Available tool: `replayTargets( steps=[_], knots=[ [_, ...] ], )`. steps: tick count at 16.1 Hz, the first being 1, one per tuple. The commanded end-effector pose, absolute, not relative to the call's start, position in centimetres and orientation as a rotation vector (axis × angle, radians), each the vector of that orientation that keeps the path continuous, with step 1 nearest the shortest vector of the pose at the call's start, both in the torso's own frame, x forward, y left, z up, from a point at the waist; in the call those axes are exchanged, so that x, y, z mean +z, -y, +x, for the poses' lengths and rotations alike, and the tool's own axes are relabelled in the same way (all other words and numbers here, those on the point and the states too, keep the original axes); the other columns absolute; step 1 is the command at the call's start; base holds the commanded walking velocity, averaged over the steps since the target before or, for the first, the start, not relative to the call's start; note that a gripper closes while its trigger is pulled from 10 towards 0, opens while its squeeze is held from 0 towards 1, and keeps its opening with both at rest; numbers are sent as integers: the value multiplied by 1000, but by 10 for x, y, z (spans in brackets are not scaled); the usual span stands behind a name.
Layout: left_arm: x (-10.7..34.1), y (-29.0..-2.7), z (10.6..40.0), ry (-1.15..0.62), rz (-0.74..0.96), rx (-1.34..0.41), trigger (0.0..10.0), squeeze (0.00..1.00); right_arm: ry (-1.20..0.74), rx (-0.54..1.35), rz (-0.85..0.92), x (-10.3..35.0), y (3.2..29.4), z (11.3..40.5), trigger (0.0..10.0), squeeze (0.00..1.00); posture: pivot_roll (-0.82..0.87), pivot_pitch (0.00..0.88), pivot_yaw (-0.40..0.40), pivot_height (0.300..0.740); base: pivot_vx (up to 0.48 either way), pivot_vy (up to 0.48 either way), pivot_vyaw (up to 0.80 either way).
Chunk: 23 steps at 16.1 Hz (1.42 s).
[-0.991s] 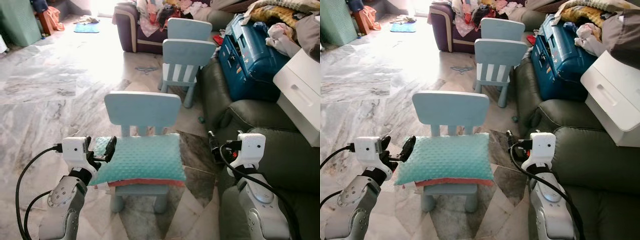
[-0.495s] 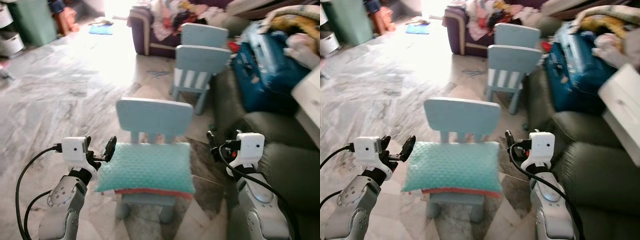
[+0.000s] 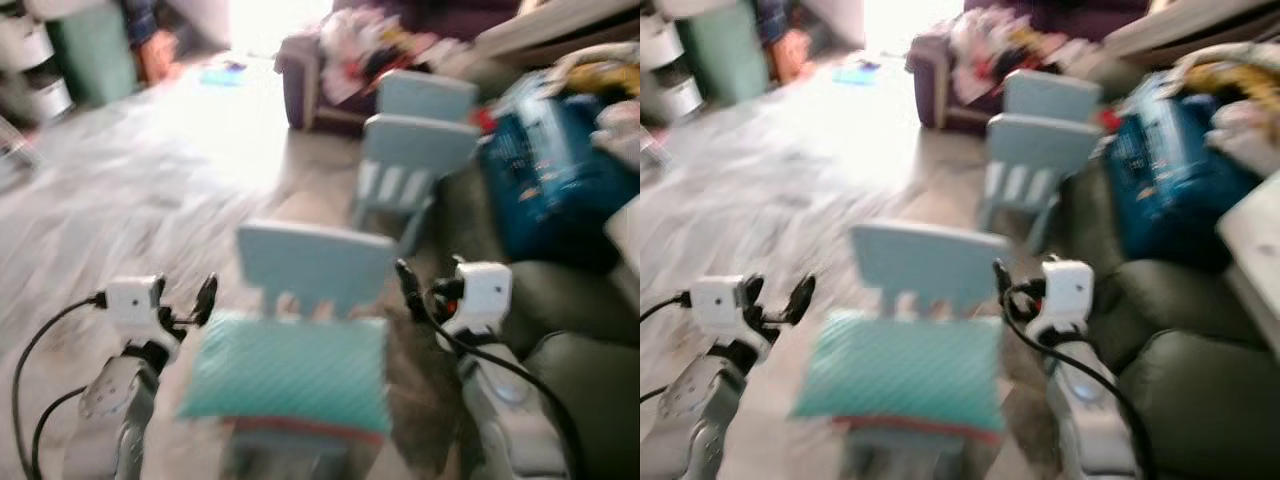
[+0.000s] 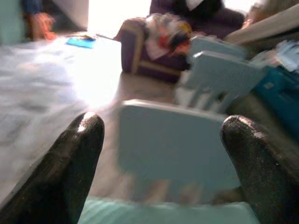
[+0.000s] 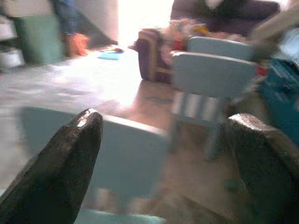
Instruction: Move the pillow to the sofa
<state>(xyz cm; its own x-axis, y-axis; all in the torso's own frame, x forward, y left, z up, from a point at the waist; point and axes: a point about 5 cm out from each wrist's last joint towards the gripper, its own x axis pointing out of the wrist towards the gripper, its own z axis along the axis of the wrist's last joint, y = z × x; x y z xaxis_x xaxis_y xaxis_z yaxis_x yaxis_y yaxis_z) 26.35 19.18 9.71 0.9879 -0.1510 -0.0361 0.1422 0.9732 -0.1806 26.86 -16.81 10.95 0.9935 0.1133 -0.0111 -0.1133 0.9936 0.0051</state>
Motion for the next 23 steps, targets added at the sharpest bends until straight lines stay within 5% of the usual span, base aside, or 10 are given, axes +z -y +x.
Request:
replayTargets(
  steps=[1,23],
  knots=[
    [97,-188,263,-56,-164,-162,10000,0,-2,98,9,112,171,269,10000,0,-47,70,-54,740,0,0,0],
    [57,-225,248,-262,-18,15,10000,0,-74,197,51,100,163,263,10000,0,-45,90,-58,740,0,0,0]
  ],
)
